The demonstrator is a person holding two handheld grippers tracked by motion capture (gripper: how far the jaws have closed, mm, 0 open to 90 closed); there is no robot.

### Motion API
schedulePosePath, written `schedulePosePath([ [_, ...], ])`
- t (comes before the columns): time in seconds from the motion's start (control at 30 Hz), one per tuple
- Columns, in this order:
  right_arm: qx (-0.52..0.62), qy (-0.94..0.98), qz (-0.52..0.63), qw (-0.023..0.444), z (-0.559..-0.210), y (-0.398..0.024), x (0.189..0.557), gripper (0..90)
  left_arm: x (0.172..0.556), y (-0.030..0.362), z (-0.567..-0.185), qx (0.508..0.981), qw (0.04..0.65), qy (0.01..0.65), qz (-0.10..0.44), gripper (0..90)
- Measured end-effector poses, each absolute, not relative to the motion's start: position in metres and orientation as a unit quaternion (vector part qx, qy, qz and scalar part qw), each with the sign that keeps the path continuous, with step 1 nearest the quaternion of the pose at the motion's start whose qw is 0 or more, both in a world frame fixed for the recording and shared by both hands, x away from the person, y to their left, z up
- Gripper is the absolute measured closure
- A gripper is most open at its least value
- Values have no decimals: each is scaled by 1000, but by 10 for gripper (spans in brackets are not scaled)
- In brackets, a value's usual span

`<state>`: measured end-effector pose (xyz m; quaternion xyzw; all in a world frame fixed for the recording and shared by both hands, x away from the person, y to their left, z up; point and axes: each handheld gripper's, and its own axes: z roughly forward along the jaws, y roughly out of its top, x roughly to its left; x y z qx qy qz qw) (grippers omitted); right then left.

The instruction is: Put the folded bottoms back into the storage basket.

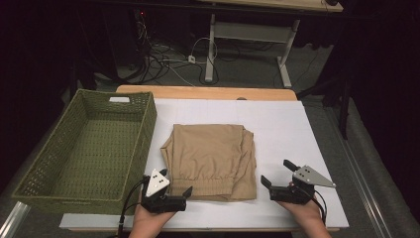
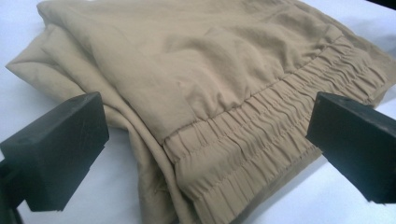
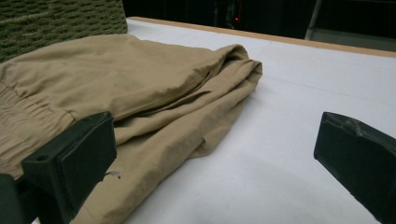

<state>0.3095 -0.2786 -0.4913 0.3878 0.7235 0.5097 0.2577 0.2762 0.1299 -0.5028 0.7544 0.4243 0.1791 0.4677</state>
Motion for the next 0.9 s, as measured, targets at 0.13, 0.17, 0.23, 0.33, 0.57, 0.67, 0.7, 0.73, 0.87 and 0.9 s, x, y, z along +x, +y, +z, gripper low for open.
schedulePosePath([
  [0.13,397,717,514,253,-493,-283,311,0,277,132,-501,751,468,428,182,0],
  [0.17,400,716,514,251,-493,-284,311,0,277,133,-501,752,467,428,182,0],
  [0.23,401,714,517,250,-492,-285,311,0,276,132,-501,755,467,425,178,0],
  [0.33,400,712,519,251,-492,-283,313,0,276,132,-500,755,469,425,172,0],
  [0.57,392,719,517,249,-490,-277,317,3,274,133,-501,760,452,434,171,0],
  [0.67,393,725,514,237,-489,-271,320,58,275,133,-501,765,438,440,172,0],
  [0.7,396,728,510,229,-489,-267,322,86,275,133,-502,767,432,442,173,0],
  [0.73,401,731,506,220,-489,-264,324,107,276,133,-504,768,425,448,171,0],
  [0.87,407,757,476,183,-492,-242,336,185,279,131,-507,777,401,463,142,161],
  [0.9,409,766,462,180,-494,-235,340,190,280,130,-508,783,391,466,133,200],
])
